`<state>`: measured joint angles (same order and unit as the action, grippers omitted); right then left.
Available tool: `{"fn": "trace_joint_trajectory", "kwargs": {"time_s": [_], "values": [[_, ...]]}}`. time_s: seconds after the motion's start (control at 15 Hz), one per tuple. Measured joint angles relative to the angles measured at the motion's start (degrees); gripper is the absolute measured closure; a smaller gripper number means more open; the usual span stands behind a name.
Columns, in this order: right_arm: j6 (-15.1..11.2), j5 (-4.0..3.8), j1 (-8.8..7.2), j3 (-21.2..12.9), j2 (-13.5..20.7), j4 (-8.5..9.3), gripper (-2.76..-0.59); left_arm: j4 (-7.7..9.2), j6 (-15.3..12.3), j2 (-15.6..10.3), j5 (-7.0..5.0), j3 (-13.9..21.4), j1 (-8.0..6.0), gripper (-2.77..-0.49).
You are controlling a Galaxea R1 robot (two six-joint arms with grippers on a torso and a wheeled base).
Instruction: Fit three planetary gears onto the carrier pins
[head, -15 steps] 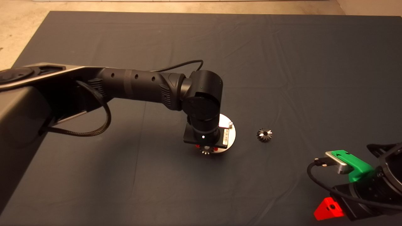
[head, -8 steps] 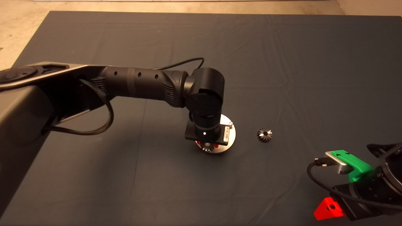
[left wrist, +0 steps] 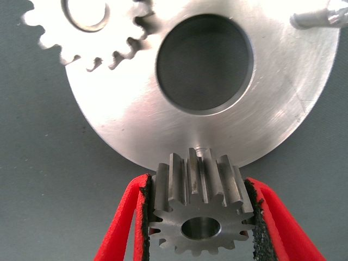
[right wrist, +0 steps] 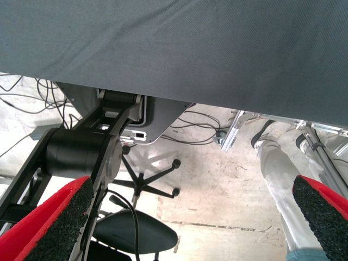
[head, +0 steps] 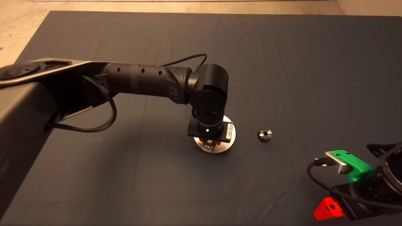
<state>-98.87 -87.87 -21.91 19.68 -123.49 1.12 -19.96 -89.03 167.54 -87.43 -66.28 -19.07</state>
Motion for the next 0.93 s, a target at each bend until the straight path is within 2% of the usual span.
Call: {"fn": "trace_joint_trajectory", "kwargs": {"time_s": [0.93], "values": [[0.0,0.00,0.00,0.0,0.0,0.00,-2.73,1.00,0.0,0.2,0.02,-2.0,0.00,-0.89]]}}
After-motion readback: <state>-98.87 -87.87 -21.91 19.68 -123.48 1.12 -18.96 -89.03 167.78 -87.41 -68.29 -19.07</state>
